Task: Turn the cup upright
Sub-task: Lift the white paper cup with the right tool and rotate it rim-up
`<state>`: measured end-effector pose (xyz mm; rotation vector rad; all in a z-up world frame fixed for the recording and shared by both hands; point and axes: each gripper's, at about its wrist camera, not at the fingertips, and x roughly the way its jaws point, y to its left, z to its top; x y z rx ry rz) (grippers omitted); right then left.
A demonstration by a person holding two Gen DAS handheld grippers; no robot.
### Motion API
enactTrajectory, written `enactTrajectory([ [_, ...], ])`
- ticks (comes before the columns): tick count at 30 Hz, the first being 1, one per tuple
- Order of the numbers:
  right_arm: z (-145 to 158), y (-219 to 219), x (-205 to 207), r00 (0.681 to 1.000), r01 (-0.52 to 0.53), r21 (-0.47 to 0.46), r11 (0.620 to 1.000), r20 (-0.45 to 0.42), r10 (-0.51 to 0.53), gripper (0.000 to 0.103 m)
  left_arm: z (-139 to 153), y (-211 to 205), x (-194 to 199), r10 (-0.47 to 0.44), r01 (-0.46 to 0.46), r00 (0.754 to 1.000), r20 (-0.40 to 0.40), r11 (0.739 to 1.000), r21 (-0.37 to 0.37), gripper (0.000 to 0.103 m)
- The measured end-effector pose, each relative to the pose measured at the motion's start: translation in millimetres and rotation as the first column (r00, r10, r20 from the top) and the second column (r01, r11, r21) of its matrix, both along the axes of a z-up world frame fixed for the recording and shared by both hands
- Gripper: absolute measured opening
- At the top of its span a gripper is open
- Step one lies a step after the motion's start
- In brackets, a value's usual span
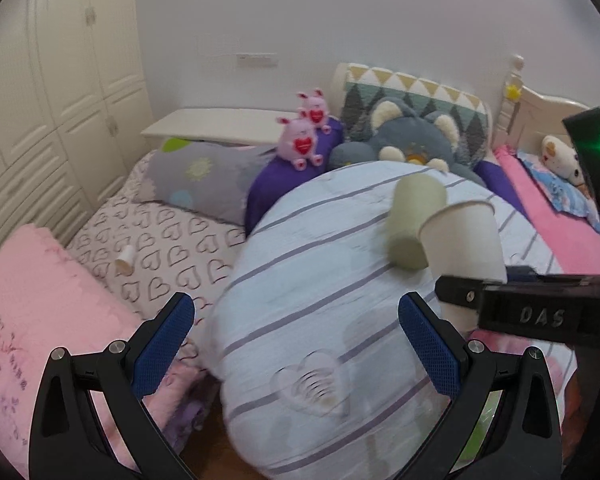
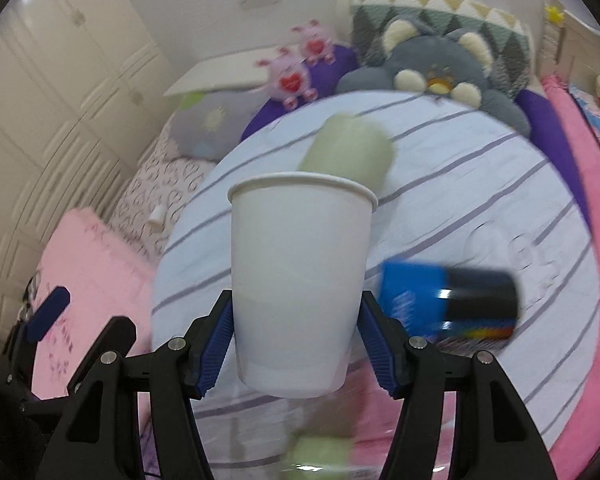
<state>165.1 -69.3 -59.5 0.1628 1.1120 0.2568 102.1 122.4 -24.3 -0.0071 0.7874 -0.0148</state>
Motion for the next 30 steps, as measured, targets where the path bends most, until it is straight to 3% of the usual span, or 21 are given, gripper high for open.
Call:
enactTrajectory([
  [4,-18,19,-6,0.998,-0.017,0.005,1.000,-0.064,0.017,0.062,-15,20,-8,0.030,-0.029,0.999,-0.039,0.999,0.020,0.103],
  [12,-56,43,0,0.985,-0.039,-0.035,0.999,-0.170,0.032,0.063,-37,34,-13,0.052,-0.054,0.994,-0.099,0.998,-0.011,0.103],
  [14,-56,41,1,0.984,-0.030,-0.042,0.999,-0.176,0.022,0.082,-35,35,-16,0.052,-0.055,0.994,-0.095,0.998,-0.037,0.103],
  [18,-45,32,-5,0.986,-0.038,-0.011,0.999,-0.161,0.036,0.082,-25,32,-20,0.048,-0.056,0.995,-0.085,0.995,-0.084,0.103],
  [22,-20,19,-19,0.993,-0.061,0.025,0.998,-0.096,0.064,0.082,-13,24,-23,0.039,-0.045,0.998,-0.053,0.992,-0.118,0.103],
  [25,4,4,-28,0.999,-0.054,-0.018,0.998,0.006,0.054,0.082,-8,11,-16,0.023,-0.032,0.998,-0.061,0.989,-0.142,0.103],
  [30,26,-24,-31,0.993,-0.026,-0.110,0.994,0.111,0.038,0.082,-23,-24,7,0.004,-0.015,0.990,-0.138,0.997,-0.078,0.103],
])
